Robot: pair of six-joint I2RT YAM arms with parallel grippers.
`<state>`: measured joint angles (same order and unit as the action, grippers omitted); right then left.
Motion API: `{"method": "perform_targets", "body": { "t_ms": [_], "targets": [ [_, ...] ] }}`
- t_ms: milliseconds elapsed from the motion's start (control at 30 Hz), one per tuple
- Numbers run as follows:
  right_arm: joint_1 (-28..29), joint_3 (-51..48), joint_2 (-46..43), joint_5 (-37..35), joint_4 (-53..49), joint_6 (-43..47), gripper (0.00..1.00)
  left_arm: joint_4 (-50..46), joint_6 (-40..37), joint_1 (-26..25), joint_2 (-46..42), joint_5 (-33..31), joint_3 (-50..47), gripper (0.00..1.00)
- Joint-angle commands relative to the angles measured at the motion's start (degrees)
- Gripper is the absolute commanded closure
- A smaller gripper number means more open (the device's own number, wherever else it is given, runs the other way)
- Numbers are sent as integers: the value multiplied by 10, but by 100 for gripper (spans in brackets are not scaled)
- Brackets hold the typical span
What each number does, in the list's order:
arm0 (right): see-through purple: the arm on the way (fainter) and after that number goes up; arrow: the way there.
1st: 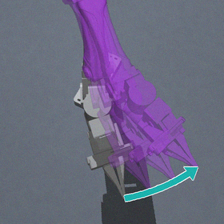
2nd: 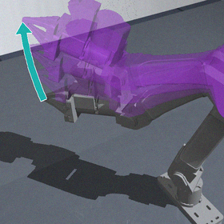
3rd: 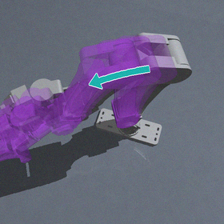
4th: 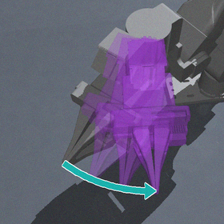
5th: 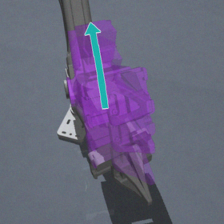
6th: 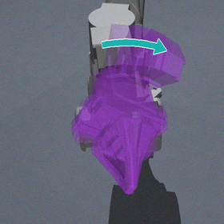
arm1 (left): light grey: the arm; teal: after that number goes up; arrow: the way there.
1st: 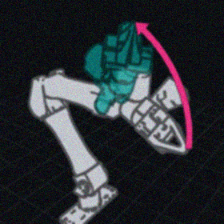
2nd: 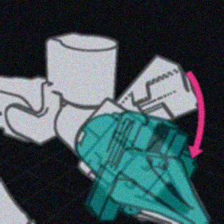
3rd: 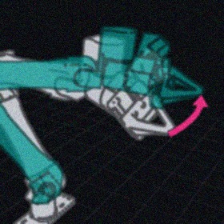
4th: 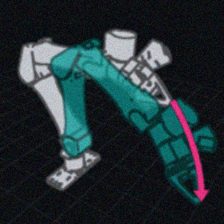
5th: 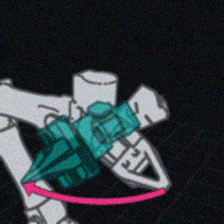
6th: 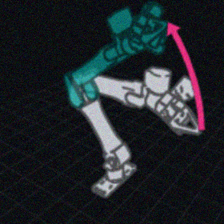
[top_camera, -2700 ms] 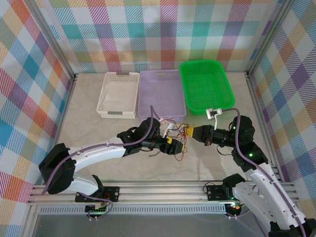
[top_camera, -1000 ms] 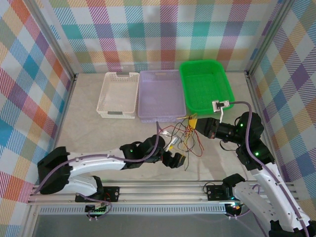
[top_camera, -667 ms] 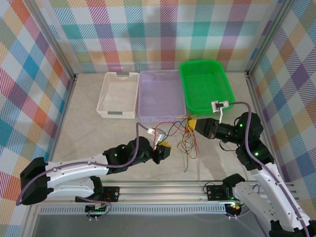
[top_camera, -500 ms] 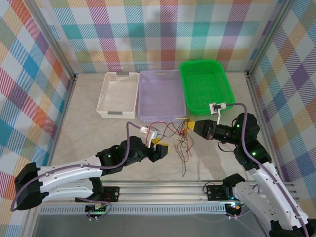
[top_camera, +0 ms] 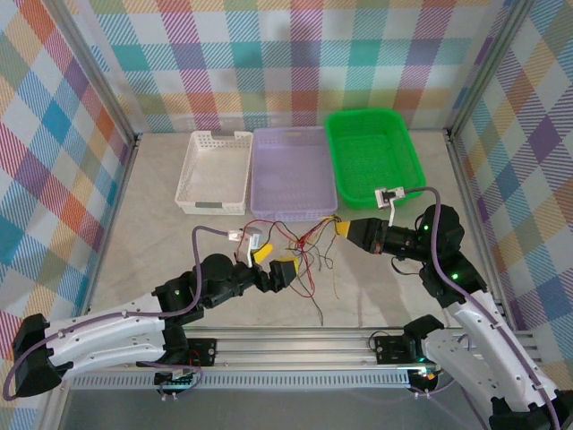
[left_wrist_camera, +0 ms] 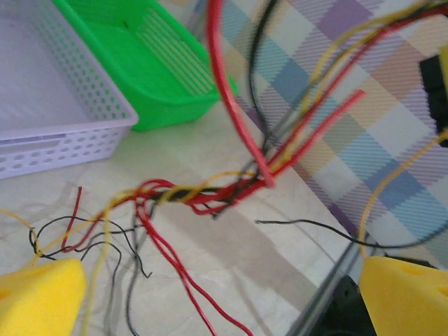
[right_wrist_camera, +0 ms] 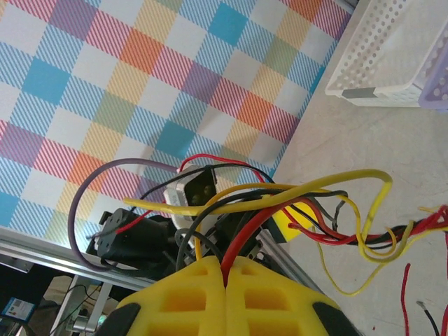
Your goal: Untangle the cables
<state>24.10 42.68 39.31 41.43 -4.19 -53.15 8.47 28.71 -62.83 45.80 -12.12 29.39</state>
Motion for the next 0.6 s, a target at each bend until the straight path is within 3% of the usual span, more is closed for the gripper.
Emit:
{"method": "perform_targets", "body": {
  "t_ms": [0, 100, 200, 333, 567],
  "targets": [
    [8, -9, -2, 8, 38, 6, 100, -5, 29, 17, -20, -62, -4, 0],
    [11, -16, -6, 11, 39, 8, 100, -25, 37, 36, -31, -91, 2, 0],
    [14, -29, -11, 11, 43, 5, 100, -35, 63, 77, -32, -76, 8, 0],
    [17, -52, -13, 11, 63, -4, 100, -22, 92, 121, -20, -24, 12, 0],
    [24, -50, -6, 18, 74, 1, 100, 62, 129, 123, 14, 80, -2, 0]
  ]
}}
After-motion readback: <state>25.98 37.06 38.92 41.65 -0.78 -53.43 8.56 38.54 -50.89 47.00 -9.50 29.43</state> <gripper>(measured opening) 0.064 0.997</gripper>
